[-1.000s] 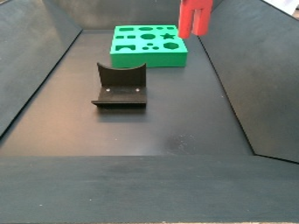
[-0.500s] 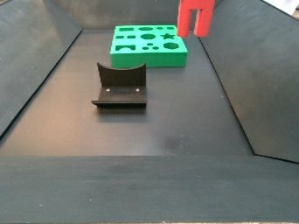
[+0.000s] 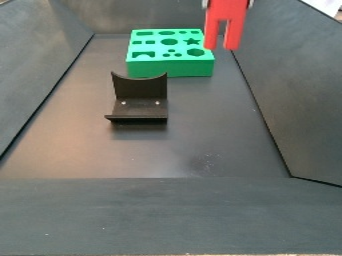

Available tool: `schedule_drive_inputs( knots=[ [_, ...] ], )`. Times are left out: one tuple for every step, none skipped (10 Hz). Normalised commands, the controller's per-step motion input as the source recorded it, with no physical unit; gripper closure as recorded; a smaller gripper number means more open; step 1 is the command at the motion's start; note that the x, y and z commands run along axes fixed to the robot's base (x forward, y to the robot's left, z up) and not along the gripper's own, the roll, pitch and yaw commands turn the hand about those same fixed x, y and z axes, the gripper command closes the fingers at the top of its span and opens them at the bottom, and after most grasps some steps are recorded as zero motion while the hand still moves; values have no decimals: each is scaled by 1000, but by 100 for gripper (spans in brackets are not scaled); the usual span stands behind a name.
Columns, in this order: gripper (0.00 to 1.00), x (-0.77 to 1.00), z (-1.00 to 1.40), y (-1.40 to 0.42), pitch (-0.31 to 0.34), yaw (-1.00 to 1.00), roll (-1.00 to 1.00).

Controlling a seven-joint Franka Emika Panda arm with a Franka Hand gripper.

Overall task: Pick up the square-circle object. Move up. Rotate the square-circle object. Move to above the board. Insert the square-circle object.
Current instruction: Rotate the square-circle object.

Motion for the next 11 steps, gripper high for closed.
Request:
schedule_drive_inputs(
  knots=[
    [100, 16, -1000, 7, 0, -82, -214],
    [100, 12, -1000, 11, -35, -67, -189],
    [100, 13, -1000, 12, -46, -60, -178],
    [100, 17, -1000, 13, -51, -55, -176],
    [100, 23, -1000, 14, -48, -55, -182],
    [100, 25, -1000, 16, -50, -54, -187],
    [100, 25, -1000, 16, -51, -53, -191],
    [100, 29, -1000, 18, -55, -51, -201],
    [100, 29, -1000, 19, -56, -50, -205],
    [100, 27, -863, 18, -60, -47, -212],
    [100, 24, -670, 17, -60, -44, -220]
  ],
)
